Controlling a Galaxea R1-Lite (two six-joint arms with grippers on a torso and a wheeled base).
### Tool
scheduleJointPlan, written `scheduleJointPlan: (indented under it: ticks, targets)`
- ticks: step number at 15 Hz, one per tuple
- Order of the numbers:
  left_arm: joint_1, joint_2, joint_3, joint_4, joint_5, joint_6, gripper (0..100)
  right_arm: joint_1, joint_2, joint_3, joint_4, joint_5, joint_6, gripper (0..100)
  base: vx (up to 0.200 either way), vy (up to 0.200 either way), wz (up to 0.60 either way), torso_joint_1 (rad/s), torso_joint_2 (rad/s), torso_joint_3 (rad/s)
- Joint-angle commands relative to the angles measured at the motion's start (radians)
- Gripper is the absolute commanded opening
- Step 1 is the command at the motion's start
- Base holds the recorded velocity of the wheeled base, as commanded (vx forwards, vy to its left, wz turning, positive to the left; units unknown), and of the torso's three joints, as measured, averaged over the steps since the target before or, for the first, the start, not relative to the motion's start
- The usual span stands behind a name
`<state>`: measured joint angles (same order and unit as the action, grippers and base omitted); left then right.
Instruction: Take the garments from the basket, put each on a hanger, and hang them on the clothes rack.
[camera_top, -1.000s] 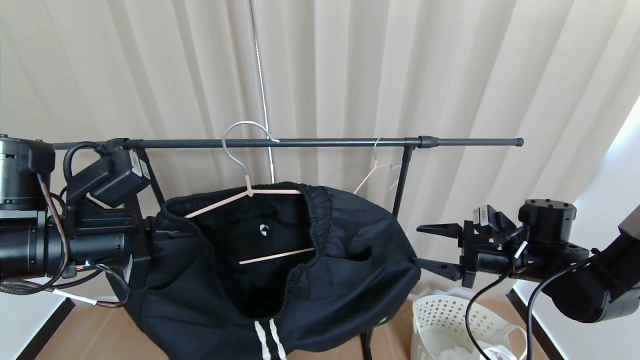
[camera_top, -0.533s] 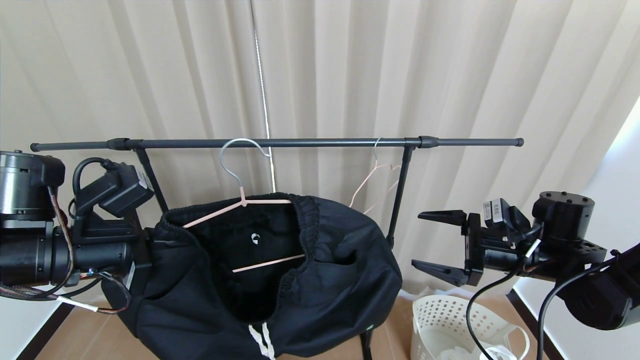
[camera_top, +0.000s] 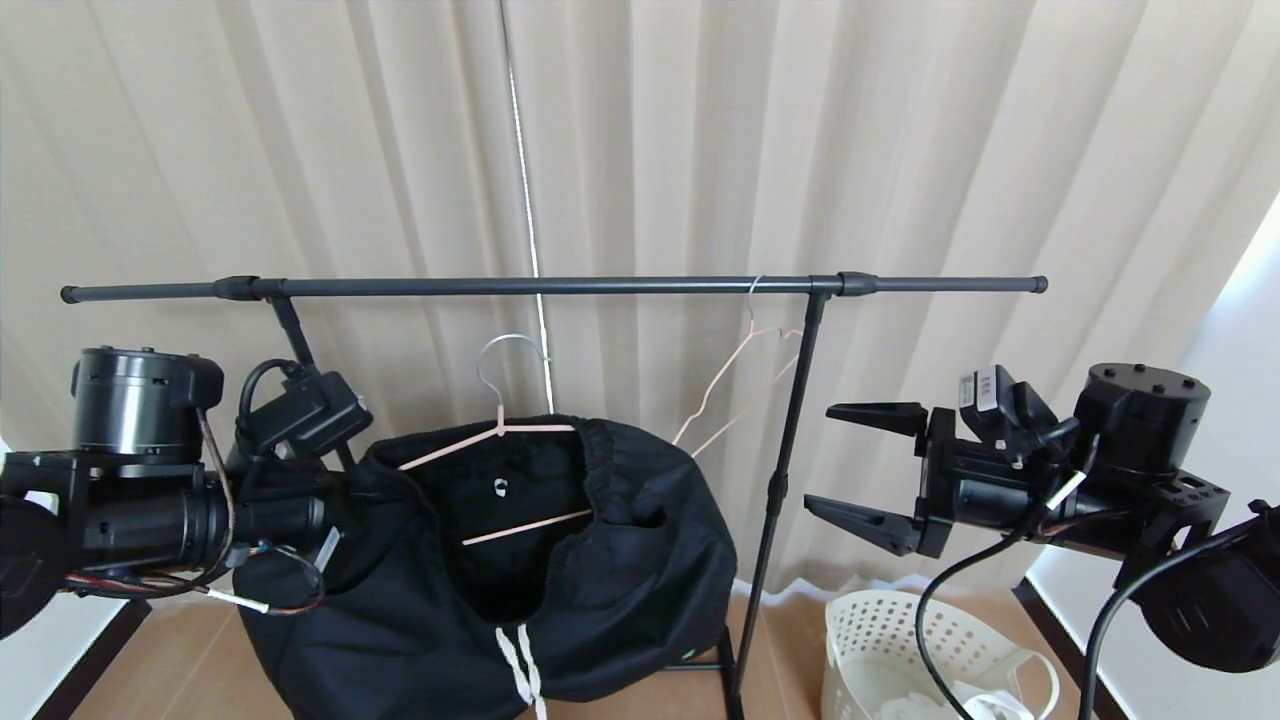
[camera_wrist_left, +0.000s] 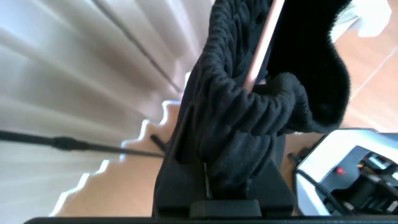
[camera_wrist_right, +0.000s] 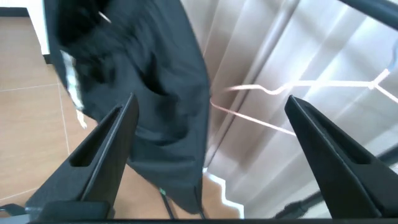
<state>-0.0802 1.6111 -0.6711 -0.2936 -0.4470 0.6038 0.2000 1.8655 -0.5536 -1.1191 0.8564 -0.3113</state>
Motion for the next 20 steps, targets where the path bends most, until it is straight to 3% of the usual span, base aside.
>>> scheduleJointPlan:
  ticks: [1, 9, 11, 16, 18, 20]
  targets:
    - [-0.018, 0.098, 0.031, -0.048, 0.056, 0.001, 0, 0.006, -0.009, -0.002, -0.001, 0.0, 0.0, 100, 0.0, 0.0, 0.0, 0.0, 0.0, 0.0]
    - [-0.076, 0.305, 0.048, -0.303, 0.281, -0.003, 0, 0.006, 0.0, -0.002, -0.001, -0.023, -0.002, 100, 0.0, 0.0, 0.0, 0.0, 0.0, 0.0]
    - [-0.075, 0.332, 0.048, -0.355, 0.294, -0.007, 0, 0.006, 0.0, -0.003, -0.001, -0.023, -0.002, 100, 0.0, 0.0, 0.0, 0.0, 0.0, 0.0]
    - [-0.069, 0.357, 0.042, -0.374, 0.324, -0.009, 0, 0.006, 0.003, -0.003, -0.001, -0.023, -0.002, 100, 0.0, 0.0, 0.0, 0.0, 0.0, 0.0]
    - [-0.07, 0.363, 0.024, -0.381, 0.33, -0.055, 0, 0.006, 0.011, -0.005, -0.002, -0.023, -0.002, 100, 0.0, 0.0, 0.0, 0.0, 0.0, 0.0]
    - [-0.076, 0.366, -0.021, -0.415, 0.332, -0.156, 0, 0.006, 0.011, -0.005, -0.001, -0.023, -0.002, 100, 0.0, 0.0, 0.0, 0.0, 0.0, 0.0]
